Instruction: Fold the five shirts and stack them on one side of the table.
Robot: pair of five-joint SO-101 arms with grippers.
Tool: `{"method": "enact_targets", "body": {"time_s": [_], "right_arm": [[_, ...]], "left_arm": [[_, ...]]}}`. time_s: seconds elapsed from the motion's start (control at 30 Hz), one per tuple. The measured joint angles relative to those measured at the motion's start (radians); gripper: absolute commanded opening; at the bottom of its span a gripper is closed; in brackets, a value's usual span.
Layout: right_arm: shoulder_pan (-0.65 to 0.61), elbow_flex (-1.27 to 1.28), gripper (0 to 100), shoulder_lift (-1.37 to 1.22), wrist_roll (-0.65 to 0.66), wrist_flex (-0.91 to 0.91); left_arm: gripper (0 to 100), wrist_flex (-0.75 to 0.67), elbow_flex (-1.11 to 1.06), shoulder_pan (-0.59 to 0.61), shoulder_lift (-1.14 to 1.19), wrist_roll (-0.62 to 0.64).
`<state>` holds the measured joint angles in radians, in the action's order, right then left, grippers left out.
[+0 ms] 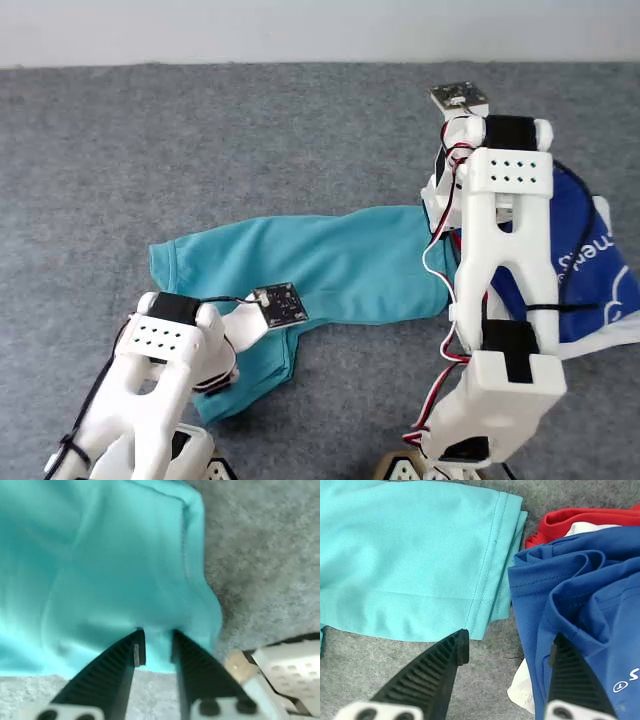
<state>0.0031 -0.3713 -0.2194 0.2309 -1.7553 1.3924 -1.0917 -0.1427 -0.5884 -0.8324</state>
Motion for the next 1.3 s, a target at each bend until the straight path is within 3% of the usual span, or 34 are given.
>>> {"method": "enact_targets", "body": {"time_s": [0.27, 0.5, 0.6, 0.87, 1.07, 1.3], "right_arm": [[0.0, 0.0, 25.6, 0.0, 0.0, 0.0], [0.0, 0.0, 25.6, 0.0, 0.0, 0.0], [0.0, 0.0, 25.6, 0.0, 0.0, 0.0], [0.0, 0.0, 25.6, 0.0, 0.0, 0.0], [0.0, 0.0, 25.6, 0.0, 0.0, 0.0], [0.0, 0.0, 25.6, 0.0, 0.0, 0.0]], "left_arm": [[1, -0.02, 0.0, 0.0, -0.008, 0.0], [2, 0.265, 0.158, -0.04, -0.008, 0.0], [2, 0.321, 0.203, -0.041, -0.008, 0.0], [2, 0.183, 0.06, -0.048, -0.008, 0.0], [9, 0.167, 0.055, -0.051, -0.008, 0.0], [11, 0.164, 0.049, -0.058, -0.008, 0.0]]}}
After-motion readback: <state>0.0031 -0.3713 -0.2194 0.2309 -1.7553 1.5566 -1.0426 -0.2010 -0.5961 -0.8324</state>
